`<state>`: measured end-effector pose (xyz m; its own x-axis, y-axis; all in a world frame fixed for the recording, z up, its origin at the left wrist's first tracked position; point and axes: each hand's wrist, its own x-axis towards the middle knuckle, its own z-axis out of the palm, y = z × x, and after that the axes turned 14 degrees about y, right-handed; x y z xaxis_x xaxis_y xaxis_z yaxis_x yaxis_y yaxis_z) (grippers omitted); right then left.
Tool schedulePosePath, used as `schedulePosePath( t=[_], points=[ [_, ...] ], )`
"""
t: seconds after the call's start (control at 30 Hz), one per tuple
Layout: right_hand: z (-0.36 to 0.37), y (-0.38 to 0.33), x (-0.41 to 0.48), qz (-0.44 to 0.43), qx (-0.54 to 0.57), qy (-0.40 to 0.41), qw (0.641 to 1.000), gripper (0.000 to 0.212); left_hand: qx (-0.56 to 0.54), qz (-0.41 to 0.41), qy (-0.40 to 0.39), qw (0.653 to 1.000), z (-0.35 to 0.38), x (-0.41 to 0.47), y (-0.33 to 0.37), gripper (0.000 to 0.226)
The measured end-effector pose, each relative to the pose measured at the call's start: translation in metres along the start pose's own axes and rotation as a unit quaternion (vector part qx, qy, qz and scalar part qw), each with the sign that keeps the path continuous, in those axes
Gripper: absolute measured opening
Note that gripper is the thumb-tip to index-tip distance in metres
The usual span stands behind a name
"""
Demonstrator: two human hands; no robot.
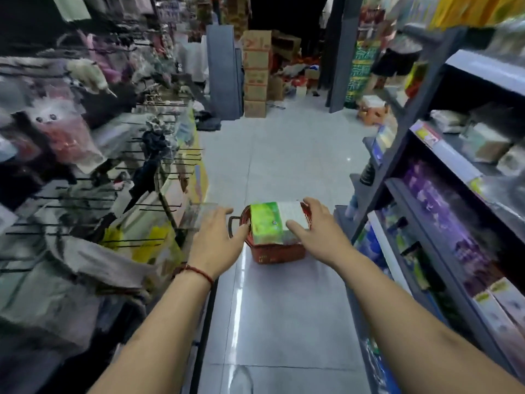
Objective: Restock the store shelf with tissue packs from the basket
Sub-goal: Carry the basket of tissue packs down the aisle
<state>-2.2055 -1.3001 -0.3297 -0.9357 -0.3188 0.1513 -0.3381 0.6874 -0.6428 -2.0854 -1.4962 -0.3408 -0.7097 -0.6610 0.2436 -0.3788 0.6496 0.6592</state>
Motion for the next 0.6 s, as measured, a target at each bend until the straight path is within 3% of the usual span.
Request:
schedulePosePath(
  t=[0.2,0.37,0.6],
  points=[
    [0.029,0.032,0.116,0.103,-0.032,0.002,0.994,0.072,-0.037,-0.053,-0.069,0.996,0.059,0.141,-0.024,0.054],
    [0.056,0.066,0.19,0.156,-0.038,0.0,0.987,0.069,-0.073,-0.088,-0.118,0.986,0.12,0.208,-0.018,0.057],
    [0.105,0.129,0.338,0.164,-0.028,-0.025,0.986,0.073,-0.043,-0.141,-0.091,0.985,0.225,0.316,-0.035,0.064]
  ],
)
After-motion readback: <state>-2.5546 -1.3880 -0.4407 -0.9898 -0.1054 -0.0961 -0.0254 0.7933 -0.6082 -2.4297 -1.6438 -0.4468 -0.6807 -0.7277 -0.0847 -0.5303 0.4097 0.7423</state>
